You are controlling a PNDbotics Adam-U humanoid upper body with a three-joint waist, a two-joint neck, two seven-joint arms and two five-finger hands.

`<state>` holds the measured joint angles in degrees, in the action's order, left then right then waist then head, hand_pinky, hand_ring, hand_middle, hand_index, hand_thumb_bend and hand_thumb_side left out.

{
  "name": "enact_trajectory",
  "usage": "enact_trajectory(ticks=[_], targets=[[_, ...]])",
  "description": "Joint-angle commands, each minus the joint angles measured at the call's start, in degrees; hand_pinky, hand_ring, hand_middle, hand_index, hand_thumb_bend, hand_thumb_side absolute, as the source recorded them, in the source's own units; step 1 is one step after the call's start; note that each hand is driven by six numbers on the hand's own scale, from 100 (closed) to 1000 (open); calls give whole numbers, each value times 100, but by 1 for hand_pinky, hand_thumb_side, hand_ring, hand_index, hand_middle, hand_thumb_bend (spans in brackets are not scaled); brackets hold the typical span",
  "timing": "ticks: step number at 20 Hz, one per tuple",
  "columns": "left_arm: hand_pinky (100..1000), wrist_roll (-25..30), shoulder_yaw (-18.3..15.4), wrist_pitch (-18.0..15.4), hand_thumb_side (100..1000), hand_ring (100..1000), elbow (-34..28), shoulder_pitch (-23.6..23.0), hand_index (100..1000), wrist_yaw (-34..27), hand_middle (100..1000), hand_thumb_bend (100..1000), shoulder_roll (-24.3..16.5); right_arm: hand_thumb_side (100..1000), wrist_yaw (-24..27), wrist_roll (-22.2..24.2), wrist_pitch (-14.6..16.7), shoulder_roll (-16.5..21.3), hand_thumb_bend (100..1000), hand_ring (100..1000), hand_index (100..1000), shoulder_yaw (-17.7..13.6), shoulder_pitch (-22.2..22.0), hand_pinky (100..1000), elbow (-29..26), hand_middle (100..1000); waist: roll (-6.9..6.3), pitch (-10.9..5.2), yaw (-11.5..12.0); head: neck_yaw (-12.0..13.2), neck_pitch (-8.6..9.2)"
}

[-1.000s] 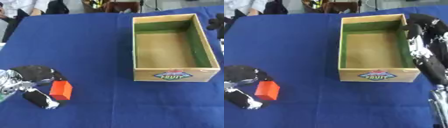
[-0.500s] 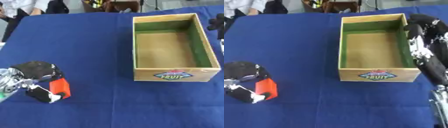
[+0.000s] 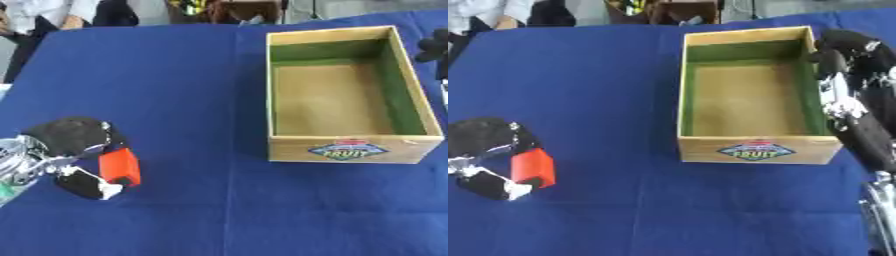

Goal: Pick up objects on the table and place them in the box.

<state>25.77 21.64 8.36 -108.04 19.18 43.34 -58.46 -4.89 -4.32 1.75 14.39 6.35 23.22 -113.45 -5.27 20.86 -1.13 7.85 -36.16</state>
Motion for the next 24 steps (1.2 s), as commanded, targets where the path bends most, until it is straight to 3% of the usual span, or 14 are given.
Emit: enact_trajectory(ticks=[1, 12, 16, 17, 18, 24], targets=[[267, -94, -122, 46, 392, 396, -153, 72, 576, -74, 314, 100, -159, 536, 36, -5, -11, 97, 100, 850, 797, -32, 43, 988, -114, 591, -4, -114, 13, -17, 35], [243, -176, -534, 98, 361, 366, -652, 473, 521, -459, 276, 100, -179, 530, 43, -43, -17, 101, 100, 849, 798, -36, 24, 985, -114, 593, -37, -199, 55, -42, -31], [240, -321, -784, 60, 362, 363, -655, 886, 501, -494, 273, 100, -19, 529, 65, -16, -7, 93, 100, 849, 798, 1, 29, 985, -114, 593, -98, -283, -23, -6, -75], [238, -292, -782, 65, 541, 361, -650, 1024, 500, -524, 275, 100, 21, 539, 67, -15, -6, 96, 100, 849, 798, 2, 26, 985, -114, 593, -108, -289, -27, -16, -68], [236, -251, -771, 66, 363, 360, -640, 1169, 498, -544, 271, 100, 81, 529, 68, -15, -7, 100, 100, 850, 798, 2, 21, 985, -114, 593, -119, -297, -35, -27, -63], [234, -55, -640, -89, 361, 357, -435, 2030, 493, -476, 268, 100, 528, 527, 79, -2, -7, 113, 100, 850, 798, 21, -1, 984, -114, 592, -175, -357, -92, -31, -87]])
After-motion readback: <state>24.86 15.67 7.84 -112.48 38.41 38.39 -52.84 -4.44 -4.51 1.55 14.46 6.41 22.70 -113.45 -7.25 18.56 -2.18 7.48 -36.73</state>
